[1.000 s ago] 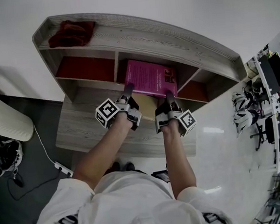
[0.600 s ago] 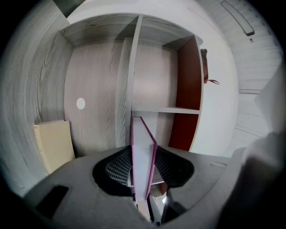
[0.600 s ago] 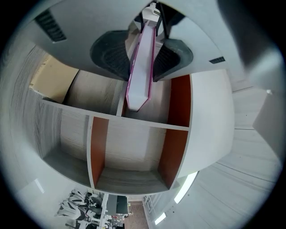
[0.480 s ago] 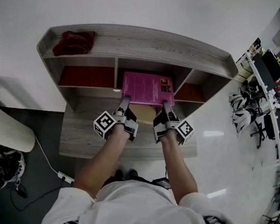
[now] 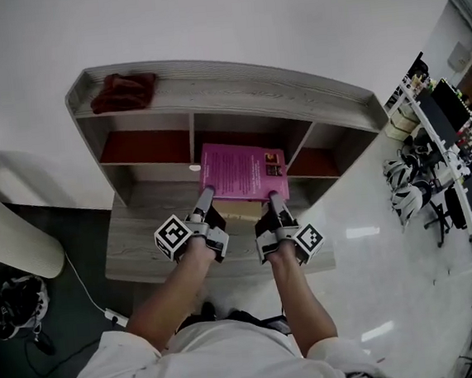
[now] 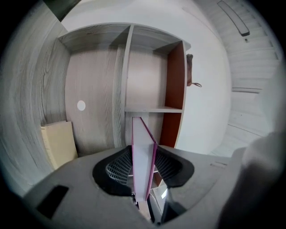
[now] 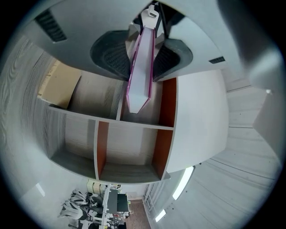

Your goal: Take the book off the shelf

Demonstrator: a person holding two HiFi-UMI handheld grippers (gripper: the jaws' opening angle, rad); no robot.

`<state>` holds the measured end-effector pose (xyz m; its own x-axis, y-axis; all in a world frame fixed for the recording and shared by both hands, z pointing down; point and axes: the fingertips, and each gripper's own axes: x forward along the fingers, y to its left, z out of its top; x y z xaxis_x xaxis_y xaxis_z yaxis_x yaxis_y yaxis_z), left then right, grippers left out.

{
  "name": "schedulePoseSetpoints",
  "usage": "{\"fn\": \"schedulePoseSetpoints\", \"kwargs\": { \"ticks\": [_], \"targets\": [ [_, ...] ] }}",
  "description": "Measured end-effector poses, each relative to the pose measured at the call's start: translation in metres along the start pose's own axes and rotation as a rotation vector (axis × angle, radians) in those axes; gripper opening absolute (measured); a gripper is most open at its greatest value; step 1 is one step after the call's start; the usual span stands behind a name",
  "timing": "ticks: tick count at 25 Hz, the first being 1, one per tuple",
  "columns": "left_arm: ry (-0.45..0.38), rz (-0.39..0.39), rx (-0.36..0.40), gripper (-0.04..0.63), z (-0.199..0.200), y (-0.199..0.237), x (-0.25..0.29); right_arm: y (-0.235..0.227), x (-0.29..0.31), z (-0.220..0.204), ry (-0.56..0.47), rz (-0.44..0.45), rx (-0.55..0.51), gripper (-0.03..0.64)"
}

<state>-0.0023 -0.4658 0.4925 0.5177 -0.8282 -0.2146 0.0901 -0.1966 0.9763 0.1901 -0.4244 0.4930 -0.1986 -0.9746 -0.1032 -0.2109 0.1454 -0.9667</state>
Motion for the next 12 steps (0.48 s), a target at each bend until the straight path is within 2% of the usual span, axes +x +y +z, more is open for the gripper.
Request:
{"fn": "schedulePoseSetpoints", "kwargs": {
  "ticks": [12],
  "targets": [
    [-0.020, -0.013, 0.013, 0.160, -0.044, -0.020, -0.068, 0.014, -0.078, -0.010, 0.033, 0.020, -0.020, 0.162]
  ]
}}
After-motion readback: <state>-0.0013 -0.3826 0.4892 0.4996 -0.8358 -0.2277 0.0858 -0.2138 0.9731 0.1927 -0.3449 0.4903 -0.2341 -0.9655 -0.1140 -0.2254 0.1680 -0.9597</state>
